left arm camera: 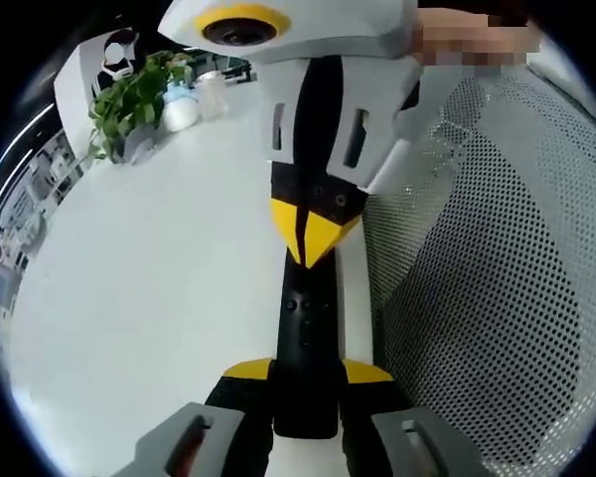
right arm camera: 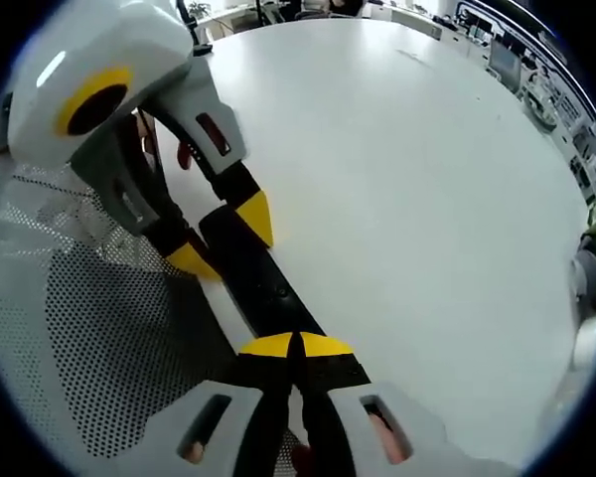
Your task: Press the specified remote control buttons in sequence, fully releasing each button before pressing the next.
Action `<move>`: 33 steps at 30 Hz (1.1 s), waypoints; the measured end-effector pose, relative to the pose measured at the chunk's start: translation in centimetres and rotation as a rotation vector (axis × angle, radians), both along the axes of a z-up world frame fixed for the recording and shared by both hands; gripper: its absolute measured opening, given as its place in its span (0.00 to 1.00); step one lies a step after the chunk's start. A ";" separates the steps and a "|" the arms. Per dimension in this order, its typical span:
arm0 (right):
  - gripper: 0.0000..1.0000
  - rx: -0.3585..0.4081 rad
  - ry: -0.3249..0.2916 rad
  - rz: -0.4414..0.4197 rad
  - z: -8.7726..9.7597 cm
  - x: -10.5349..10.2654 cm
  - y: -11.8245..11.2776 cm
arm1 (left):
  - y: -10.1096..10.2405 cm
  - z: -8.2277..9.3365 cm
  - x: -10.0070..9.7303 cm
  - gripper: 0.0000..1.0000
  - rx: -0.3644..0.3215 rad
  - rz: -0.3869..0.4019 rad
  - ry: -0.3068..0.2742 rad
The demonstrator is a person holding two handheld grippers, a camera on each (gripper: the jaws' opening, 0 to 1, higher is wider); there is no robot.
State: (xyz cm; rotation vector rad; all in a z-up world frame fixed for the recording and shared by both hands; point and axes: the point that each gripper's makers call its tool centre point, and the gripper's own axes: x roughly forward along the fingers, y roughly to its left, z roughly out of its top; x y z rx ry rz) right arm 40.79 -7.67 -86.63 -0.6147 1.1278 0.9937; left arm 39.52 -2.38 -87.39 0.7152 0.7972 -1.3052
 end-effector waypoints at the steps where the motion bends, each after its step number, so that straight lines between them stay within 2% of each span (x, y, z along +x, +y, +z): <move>1: 0.00 -0.001 -0.001 0.001 0.0 0.0 0.0 | 0.0 0.0 0.0 0.24 0.001 -0.002 -0.001; 18: 0.00 -0.002 -0.046 0.048 -0.1 0.1 0.6 | -0.1 0.0 -0.1 0.24 0.010 -0.020 -0.014; 33: 0.00 0.017 -0.043 0.030 -0.1 0.1 0.6 | -0.1 0.0 -0.1 0.24 -0.004 -0.002 -0.001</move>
